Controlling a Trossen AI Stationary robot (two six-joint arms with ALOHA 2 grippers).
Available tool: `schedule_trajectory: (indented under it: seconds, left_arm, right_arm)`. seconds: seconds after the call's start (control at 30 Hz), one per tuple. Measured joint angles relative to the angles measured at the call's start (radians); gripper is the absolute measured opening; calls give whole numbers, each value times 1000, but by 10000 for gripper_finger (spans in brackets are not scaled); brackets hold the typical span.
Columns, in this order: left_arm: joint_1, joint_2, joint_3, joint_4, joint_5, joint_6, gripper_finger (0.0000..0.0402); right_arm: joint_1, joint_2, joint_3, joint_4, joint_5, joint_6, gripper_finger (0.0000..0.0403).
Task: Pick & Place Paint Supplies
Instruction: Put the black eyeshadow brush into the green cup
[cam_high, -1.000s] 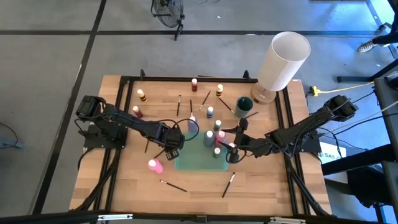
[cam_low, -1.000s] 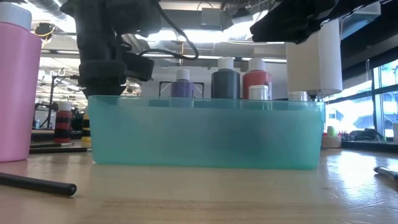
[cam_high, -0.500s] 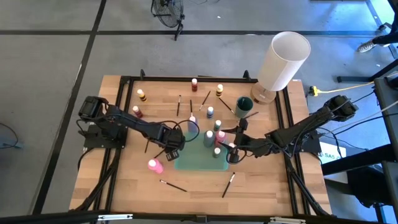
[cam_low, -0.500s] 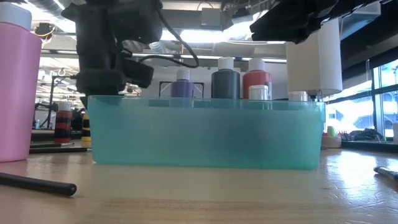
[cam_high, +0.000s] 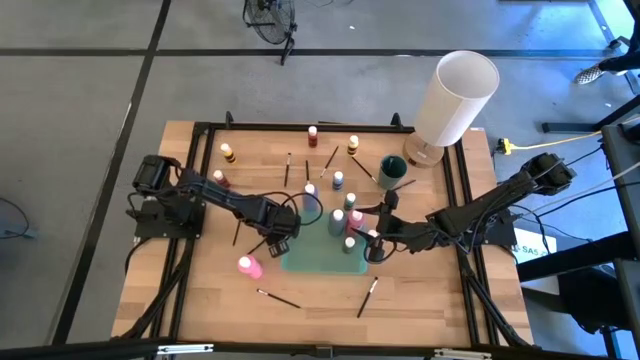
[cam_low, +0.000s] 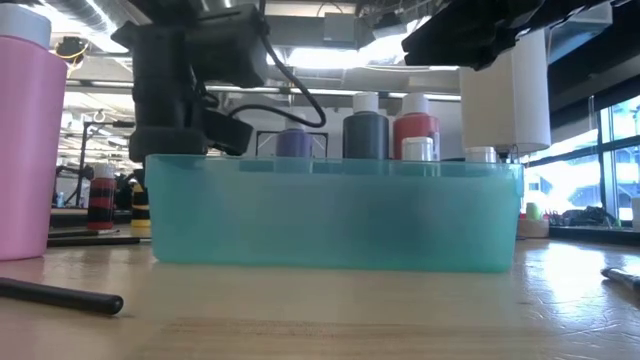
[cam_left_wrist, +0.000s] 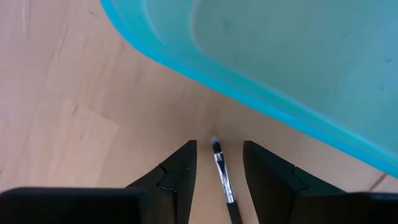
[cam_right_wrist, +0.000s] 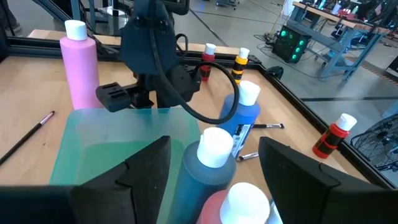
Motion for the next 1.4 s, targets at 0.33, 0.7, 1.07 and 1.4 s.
schedule_trajectory:
  seconds: [0.33, 0.7, 1.07, 1.4]
  left_arm:
    - [19, 0, 0, 0, 21, 0, 127]
    - [19, 0, 0, 1, 23, -10, 127]
    - [25, -5, -44, 47, 51, -45, 127]
    - [26, -3, -49, 59, 53, -37, 122]
  right_arm:
    - [0, 0, 0, -2, 0, 0, 248]
    - [0, 0, 0, -2, 0, 0, 248]
    - [0, 0, 0, -1, -1, 0, 248]
    - [0, 0, 0, 5, 0, 0, 248]
